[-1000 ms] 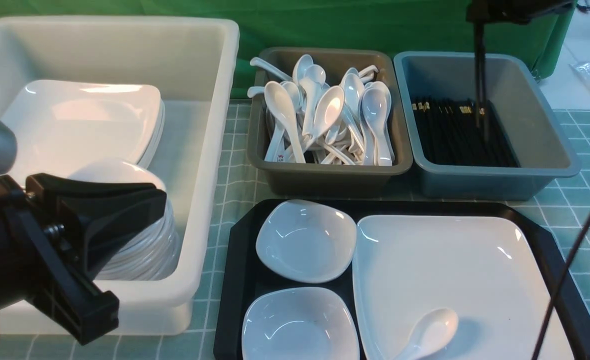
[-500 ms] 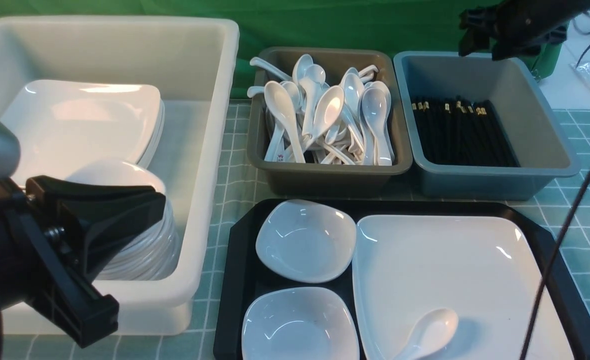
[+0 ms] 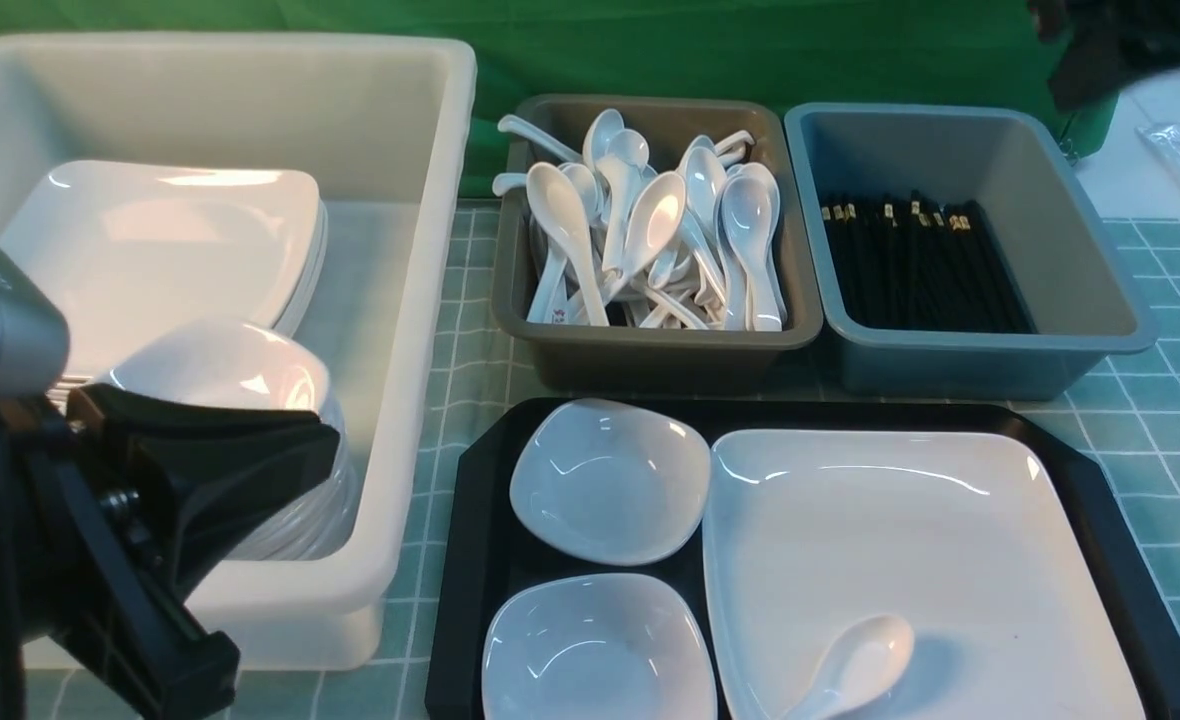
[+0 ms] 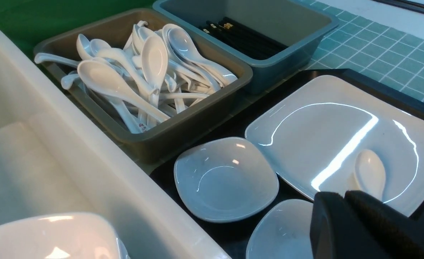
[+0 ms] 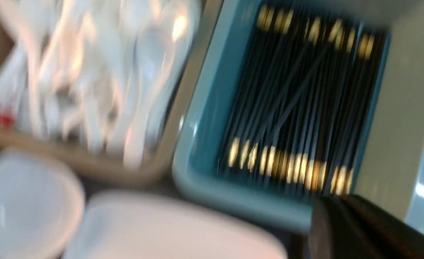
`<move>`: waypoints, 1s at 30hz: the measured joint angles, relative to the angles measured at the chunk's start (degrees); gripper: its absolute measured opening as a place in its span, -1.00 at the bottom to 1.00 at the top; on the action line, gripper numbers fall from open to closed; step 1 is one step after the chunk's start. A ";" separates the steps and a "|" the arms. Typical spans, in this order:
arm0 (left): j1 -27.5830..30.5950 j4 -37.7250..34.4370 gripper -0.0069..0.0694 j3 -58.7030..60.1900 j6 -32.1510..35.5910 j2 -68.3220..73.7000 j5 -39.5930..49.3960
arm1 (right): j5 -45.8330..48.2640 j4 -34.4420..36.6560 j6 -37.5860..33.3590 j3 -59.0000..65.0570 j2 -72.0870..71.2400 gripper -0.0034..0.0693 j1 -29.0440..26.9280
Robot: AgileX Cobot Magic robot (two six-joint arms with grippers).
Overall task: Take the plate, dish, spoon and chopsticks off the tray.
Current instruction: Use the right arm to grab a soup spoon from the plate
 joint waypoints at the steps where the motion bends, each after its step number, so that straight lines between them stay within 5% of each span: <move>1: 0.00 -0.10 -0.77 0.00 0.00 0.00 0.08 | -0.18 -0.51 -0.06 5.42 -4.06 -0.66 1.09; 10: 0.00 -0.42 -0.77 0.00 1.33 0.73 1.82 | -9.98 -1.36 -4.58 42.74 -24.54 -0.54 15.30; 18: 0.00 -2.27 -0.77 0.00 3.28 1.23 2.47 | -19.43 -1.58 -24.72 55.34 -23.45 0.11 31.56; 30: 0.00 -4.89 -0.77 0.00 5.73 1.23 5.81 | -30.62 -2.94 -39.96 55.69 -9.85 0.25 32.74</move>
